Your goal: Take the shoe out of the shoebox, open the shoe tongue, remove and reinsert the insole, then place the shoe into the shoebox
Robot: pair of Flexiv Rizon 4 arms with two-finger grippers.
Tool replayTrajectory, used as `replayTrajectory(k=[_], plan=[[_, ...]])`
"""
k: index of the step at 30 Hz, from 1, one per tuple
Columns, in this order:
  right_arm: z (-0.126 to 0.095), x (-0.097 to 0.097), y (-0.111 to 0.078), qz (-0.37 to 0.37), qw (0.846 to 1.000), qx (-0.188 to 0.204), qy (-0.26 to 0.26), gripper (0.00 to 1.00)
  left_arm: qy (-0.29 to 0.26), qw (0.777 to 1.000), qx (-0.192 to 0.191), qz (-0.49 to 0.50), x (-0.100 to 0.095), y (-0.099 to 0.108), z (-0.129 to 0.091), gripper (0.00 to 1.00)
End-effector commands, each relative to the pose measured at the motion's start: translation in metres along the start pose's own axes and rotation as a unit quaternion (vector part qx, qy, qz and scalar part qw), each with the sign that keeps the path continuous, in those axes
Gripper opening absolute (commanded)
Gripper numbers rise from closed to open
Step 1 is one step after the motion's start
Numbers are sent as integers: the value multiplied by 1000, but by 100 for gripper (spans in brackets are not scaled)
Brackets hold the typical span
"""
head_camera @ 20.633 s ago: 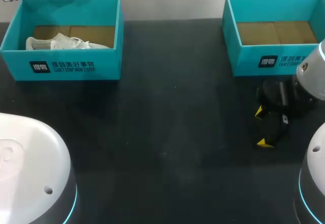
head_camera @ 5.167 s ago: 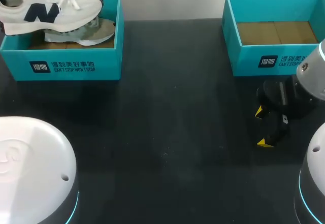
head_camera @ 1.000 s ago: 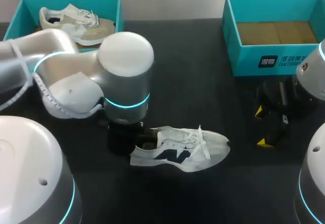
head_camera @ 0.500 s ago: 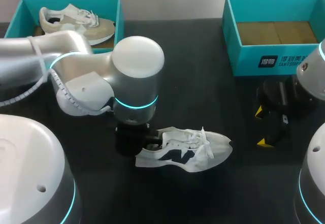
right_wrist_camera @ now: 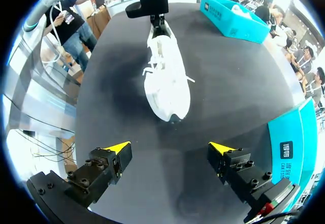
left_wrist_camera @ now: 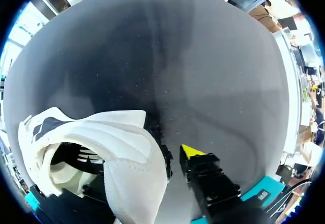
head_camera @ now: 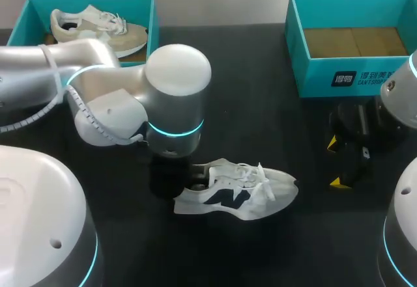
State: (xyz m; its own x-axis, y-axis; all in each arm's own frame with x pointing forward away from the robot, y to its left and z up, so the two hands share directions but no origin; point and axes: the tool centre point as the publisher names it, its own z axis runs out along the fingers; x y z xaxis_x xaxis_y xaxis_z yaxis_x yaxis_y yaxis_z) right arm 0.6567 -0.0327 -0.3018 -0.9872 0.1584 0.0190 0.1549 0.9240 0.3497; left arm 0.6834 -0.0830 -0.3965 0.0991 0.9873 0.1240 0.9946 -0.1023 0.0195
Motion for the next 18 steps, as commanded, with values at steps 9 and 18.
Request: replayTrajectory(k=[9, 18], plan=[[1, 1, 0, 0, 1000, 1, -1, 100, -37, 999, -18, 1, 3, -7, -23, 100], [1, 1, 0, 0, 1000, 1, -1, 100, -56, 998, -29, -20, 11, -8, -41, 100]])
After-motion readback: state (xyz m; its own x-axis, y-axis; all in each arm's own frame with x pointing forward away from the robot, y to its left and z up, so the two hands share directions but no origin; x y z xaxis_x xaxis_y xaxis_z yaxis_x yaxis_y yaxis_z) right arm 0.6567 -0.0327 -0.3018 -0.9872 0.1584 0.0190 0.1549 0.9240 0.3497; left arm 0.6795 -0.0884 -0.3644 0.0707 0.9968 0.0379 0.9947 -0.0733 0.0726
